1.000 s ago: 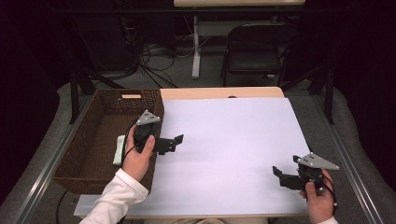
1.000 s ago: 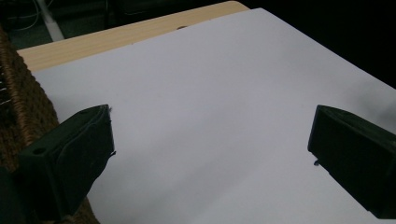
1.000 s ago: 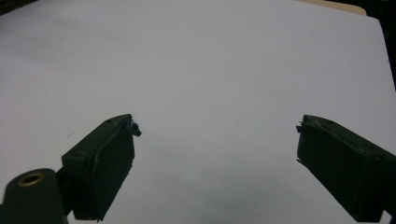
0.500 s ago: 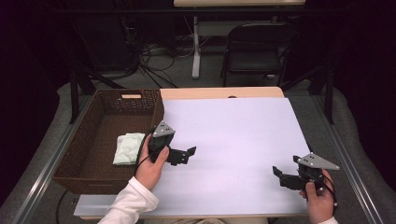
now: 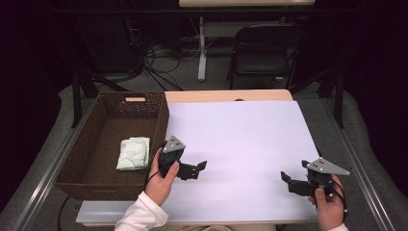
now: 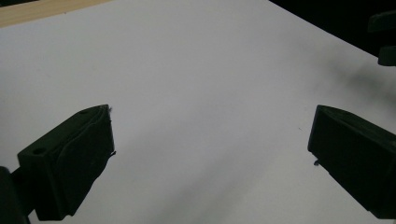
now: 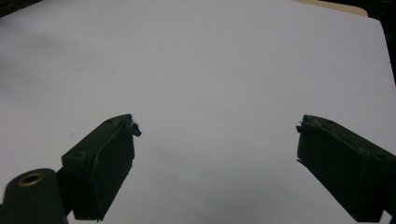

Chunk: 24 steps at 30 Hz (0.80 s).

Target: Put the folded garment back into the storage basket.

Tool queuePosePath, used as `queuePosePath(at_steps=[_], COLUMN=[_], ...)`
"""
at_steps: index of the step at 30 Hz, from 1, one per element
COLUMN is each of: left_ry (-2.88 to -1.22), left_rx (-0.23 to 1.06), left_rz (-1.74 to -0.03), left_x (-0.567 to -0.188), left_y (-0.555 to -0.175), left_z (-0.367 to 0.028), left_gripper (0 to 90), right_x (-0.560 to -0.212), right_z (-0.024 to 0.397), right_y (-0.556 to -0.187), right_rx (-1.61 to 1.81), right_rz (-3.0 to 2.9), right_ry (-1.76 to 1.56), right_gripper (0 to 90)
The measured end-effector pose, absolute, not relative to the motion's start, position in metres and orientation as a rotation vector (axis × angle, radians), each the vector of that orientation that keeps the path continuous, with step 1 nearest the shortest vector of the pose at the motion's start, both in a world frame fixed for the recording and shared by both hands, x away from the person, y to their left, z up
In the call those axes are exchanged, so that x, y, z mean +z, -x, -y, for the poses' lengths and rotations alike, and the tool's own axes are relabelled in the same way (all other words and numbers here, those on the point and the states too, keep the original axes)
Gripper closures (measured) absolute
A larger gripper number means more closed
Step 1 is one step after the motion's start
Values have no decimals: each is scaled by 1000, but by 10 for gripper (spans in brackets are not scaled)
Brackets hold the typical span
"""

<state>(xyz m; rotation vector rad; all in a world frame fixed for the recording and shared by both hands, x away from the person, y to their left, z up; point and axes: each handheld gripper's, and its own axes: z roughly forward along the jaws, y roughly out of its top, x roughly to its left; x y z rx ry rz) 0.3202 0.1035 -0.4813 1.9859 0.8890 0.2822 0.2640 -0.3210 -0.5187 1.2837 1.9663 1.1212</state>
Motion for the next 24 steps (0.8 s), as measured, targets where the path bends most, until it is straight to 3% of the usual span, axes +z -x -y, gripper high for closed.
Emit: queuePosePath(at_steps=[24], left_ry=[-1989], left_rx=[291], left_rz=[-831], left_x=[-516], left_y=[-300], left_z=[-102], left_gripper=[3], right_x=[-519], right_z=[319], right_y=[-264], right_rx=[1126], right_rz=[-1973], right_ry=[-1270], right_gripper=[107])
